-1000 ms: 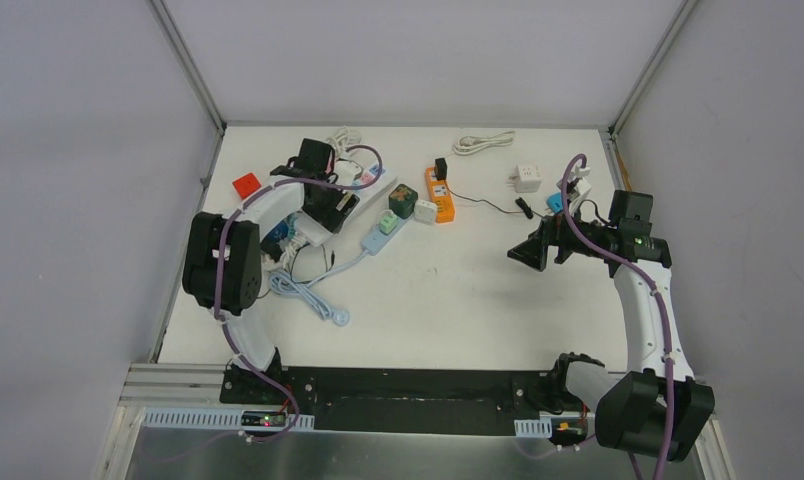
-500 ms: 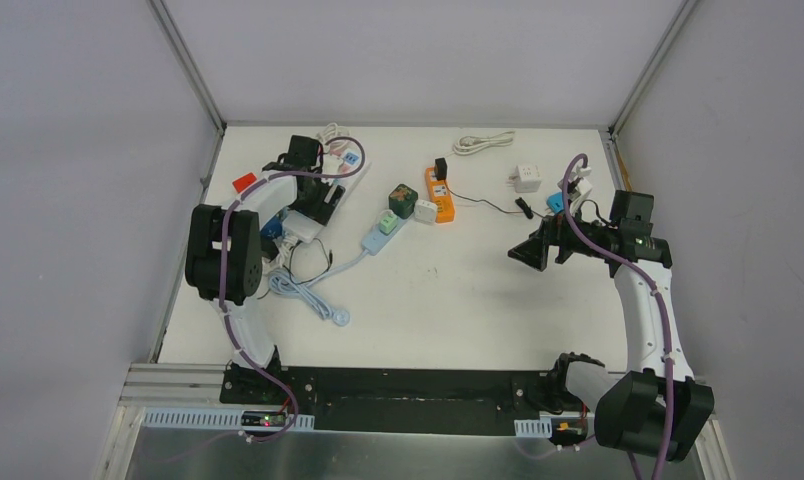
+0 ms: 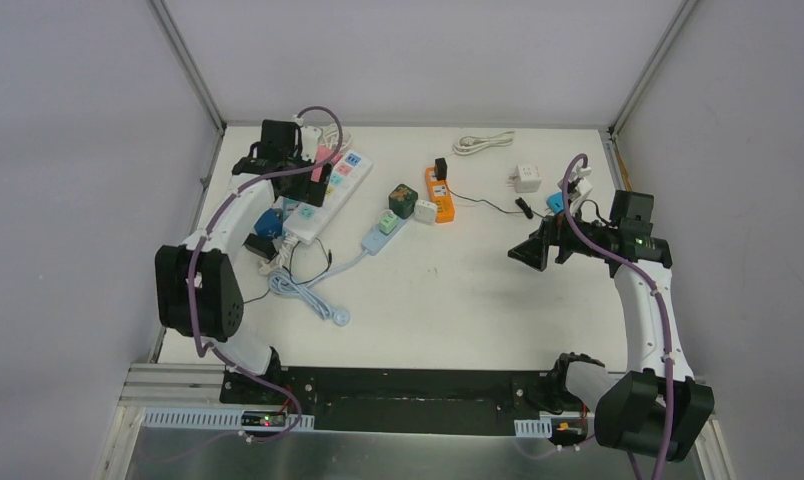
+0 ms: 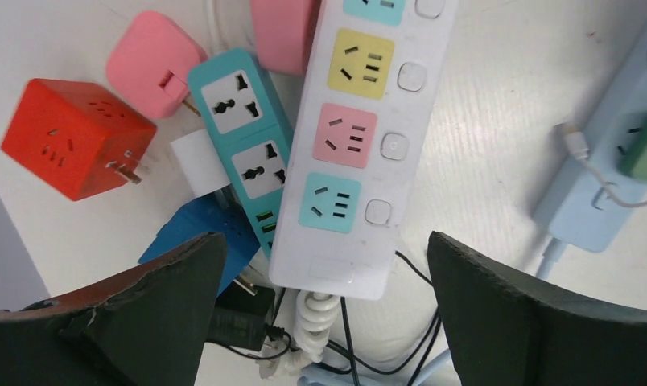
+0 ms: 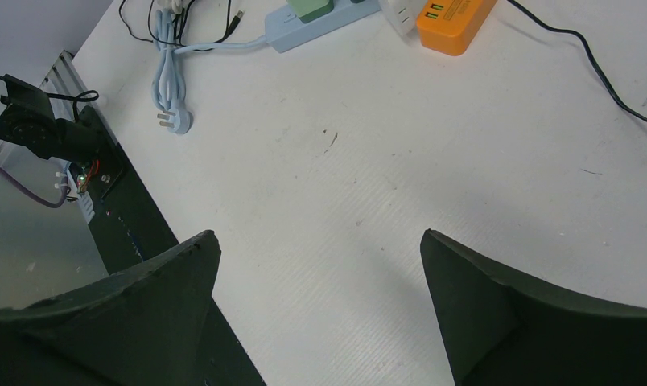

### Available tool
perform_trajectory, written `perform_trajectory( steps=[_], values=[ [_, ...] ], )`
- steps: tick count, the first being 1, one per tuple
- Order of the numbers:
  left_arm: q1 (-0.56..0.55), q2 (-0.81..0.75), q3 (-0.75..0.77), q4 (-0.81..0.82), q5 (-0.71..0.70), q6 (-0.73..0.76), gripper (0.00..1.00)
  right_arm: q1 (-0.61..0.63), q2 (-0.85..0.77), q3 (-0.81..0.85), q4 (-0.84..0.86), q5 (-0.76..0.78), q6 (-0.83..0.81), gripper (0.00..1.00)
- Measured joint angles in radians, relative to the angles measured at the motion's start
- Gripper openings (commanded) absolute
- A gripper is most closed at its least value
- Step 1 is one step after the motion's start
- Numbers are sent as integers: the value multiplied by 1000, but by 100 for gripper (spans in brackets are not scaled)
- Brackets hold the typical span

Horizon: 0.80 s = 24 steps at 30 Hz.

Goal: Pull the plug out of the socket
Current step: Place the socket at the center of the board.

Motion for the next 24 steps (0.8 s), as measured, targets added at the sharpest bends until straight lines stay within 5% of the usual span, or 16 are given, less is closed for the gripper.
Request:
perform_trajectory(
  steps=[14,24],
  values=[
    [0,-283,-84,10,150,-133,99,-6,0,0,0,0,-3,100],
    [0,-426,-99,-4,266,-467,99,-17,0,0,0,2,-3,100]
  ],
)
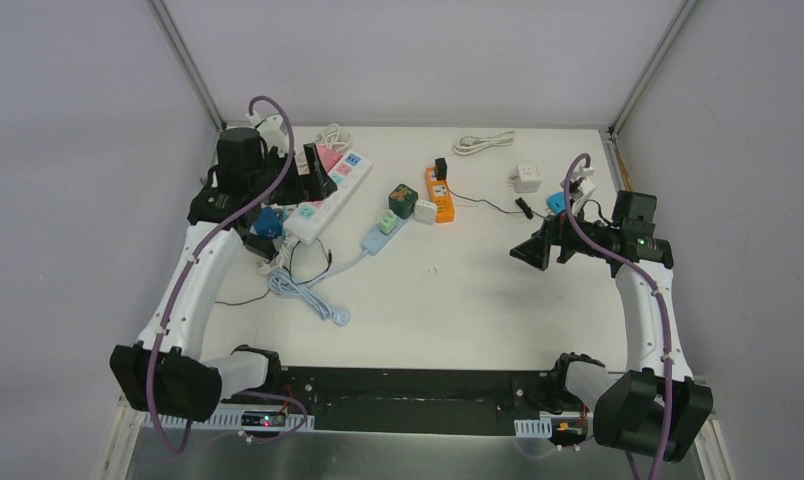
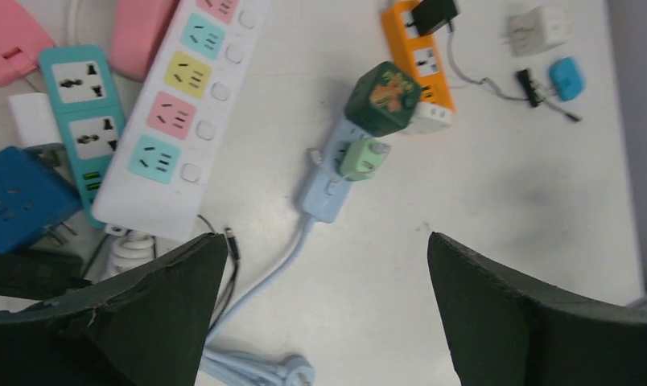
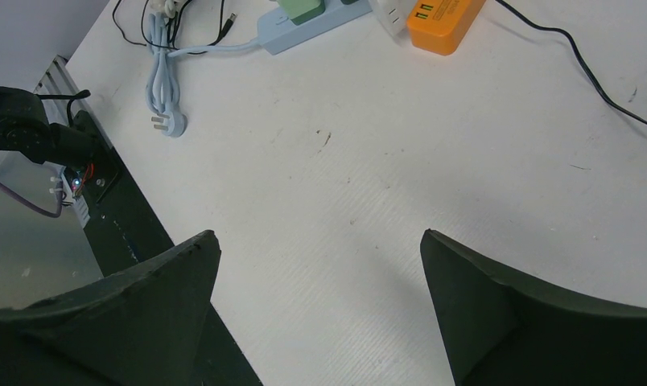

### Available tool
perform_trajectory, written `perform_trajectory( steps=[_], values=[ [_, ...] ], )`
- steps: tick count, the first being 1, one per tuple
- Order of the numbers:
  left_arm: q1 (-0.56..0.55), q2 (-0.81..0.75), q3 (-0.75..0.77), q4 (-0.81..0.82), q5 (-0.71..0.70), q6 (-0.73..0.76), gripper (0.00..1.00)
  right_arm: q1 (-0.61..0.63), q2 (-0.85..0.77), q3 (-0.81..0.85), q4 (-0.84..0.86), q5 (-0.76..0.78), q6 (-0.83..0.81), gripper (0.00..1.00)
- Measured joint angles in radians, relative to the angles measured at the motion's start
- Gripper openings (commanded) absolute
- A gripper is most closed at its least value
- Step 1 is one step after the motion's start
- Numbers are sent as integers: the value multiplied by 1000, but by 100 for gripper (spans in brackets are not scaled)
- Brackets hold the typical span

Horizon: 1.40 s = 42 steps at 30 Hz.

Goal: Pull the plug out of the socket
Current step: Place the socket at the center of the board, then move the socket to the center of the board.

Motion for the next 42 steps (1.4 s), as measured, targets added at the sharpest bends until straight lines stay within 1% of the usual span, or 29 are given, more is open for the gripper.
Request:
perform_trajectory(
  steps=[5,8,12,16,24,36,42],
  values=[
    [-21,-127,0,5,31,-217,99,-1,0,0,0,4,0,100],
    [-70,-209,0,-3,22,-335,99,-1,1,0,-1,6,-1,100],
    [-142,-280,20,-56,-31,-438,99,-1,4,0,-4,7,-10,100],
    [-212,-315,49,-96,-71,-501,99,-2,10,0,-16,7,-32,100],
    [-244,-348,109,-159,-137,-571,99,-39,39,0,-50,5,-76,100],
    [-252,-341,129,-180,-146,-606,99,-61,40,0,-63,-16,-86,100],
    [-258,-340,143,-180,-163,-591,99,-61,40,0,-63,-16,-85,100]
  ],
)
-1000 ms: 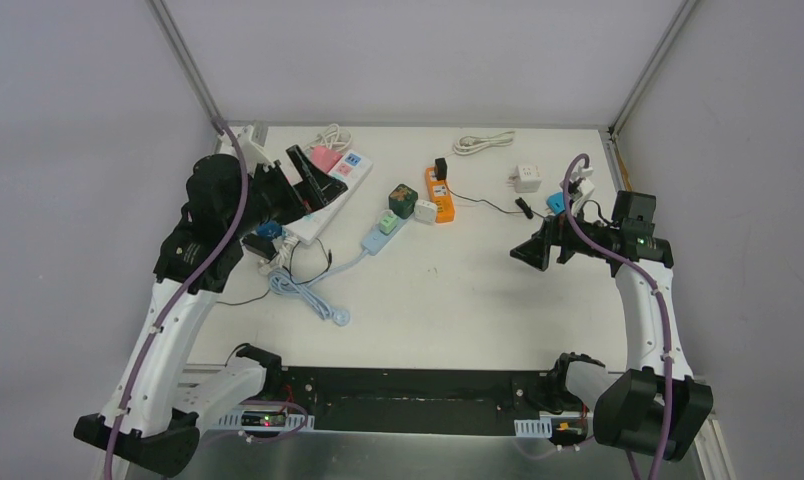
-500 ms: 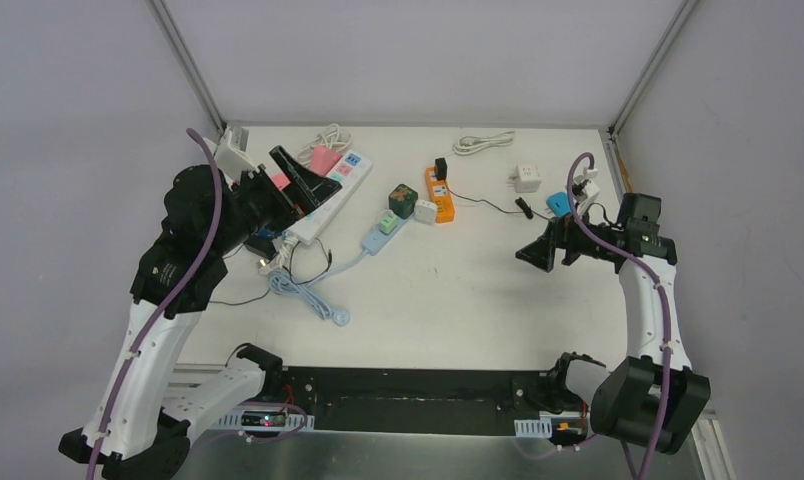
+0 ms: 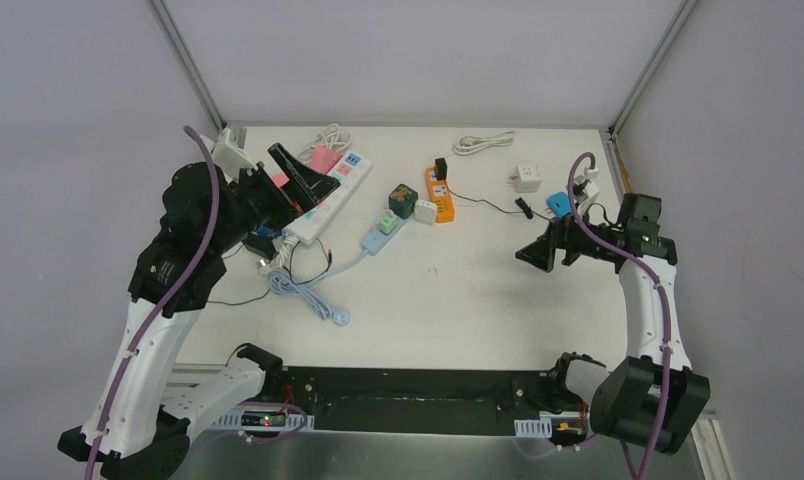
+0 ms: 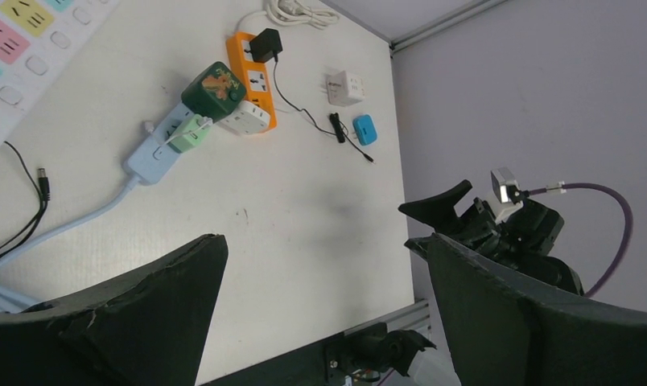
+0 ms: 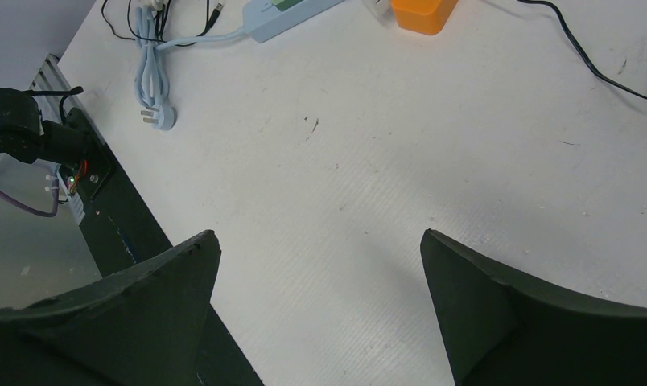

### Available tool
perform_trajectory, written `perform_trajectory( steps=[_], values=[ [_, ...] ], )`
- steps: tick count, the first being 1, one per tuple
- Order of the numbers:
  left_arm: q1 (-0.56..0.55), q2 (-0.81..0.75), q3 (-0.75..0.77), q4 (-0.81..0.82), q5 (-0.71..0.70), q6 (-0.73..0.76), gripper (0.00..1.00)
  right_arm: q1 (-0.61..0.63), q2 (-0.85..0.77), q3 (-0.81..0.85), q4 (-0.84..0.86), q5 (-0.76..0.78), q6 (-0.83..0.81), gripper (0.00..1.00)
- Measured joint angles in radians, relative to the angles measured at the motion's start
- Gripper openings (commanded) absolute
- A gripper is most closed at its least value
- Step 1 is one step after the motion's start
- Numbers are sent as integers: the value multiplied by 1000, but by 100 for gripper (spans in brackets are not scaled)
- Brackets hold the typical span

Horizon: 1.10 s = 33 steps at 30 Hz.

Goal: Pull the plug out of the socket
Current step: Move the socket to the center of the board.

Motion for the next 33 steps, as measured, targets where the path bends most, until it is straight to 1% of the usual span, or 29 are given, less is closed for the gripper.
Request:
perform_trajectory(
  steps=[4,8,11,16,19,26,33],
  values=[
    [0,13,-17,5,-25,48,99,0,0,0,1,0,3,100],
    [0,31,-82,53,-13,124,99,0,-3,0,1,0,4,100],
    [0,43,-165,132,62,187,99,0,-13,0,1,0,8,100],
    [0,39,-300,286,245,288,99,0,-37,0,3,0,20,100],
    [0,40,-350,346,301,333,99,0,-50,0,3,0,28,100],
    [0,78,-422,459,359,359,99,0,-72,0,4,0,36,100],
    [0,108,-441,505,393,359,99,0,-83,0,4,0,37,100]
  ],
)
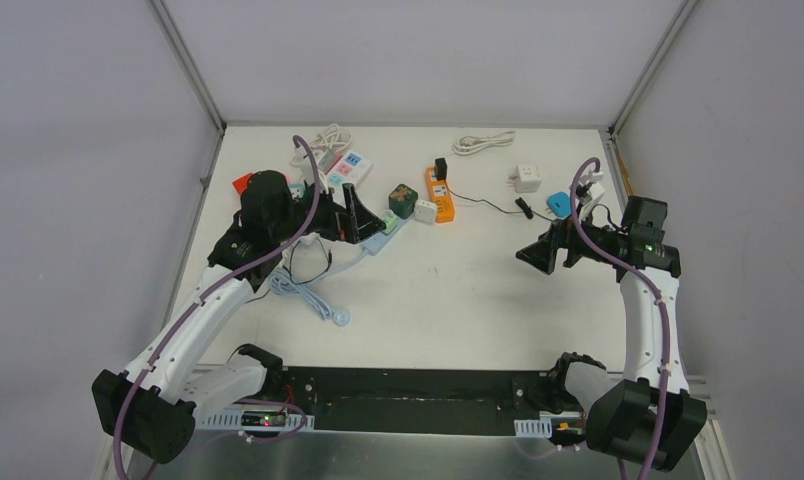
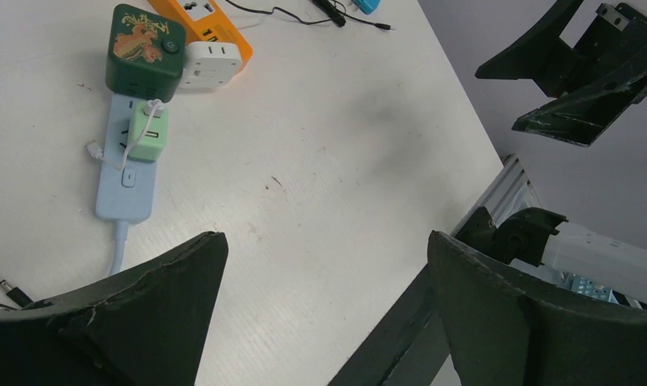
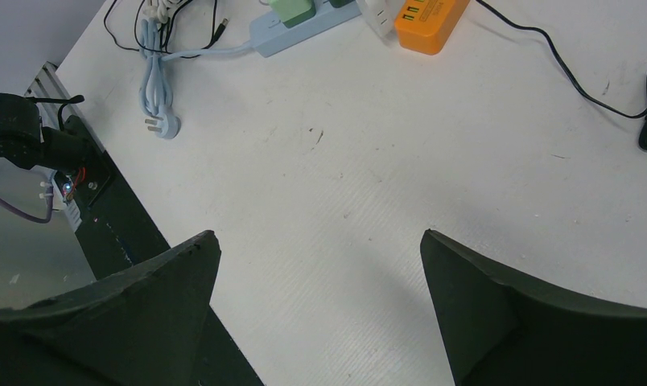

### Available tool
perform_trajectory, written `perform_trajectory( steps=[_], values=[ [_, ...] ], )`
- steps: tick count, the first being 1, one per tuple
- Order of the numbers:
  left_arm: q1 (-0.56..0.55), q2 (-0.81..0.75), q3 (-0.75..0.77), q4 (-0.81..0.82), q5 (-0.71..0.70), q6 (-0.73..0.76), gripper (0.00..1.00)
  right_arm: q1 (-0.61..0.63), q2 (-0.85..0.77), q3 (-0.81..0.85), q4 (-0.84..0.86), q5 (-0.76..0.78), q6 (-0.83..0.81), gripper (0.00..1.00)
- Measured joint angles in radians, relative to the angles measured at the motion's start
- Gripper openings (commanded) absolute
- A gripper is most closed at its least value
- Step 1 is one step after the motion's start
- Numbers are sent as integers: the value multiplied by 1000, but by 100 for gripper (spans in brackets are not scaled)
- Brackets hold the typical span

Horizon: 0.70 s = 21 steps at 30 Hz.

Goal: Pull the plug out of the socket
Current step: Move the socket to the center of the board.

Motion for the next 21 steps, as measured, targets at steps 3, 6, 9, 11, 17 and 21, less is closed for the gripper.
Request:
perform_trajectory(
  steps=[3,6,9,11,17,21],
  values=[
    [0,10,-2,11,16,3,99,0,-3,0,0,0,0,100],
    [0,15,-2,15,36,8,99,0,-3,0,0,0,0,100],
    [0,15,-2,14,54,24,99,0,-3,0,0,0,0,100],
    [0,15,-2,14,63,35,99,0,-4,0,0,0,1,100],
    [0,6,-2,7,83,57,99,0,-8,0,0,0,1,100],
    [0,0,-2,-9,89,63,99,0,-9,0,0,0,1,100]
  ],
)
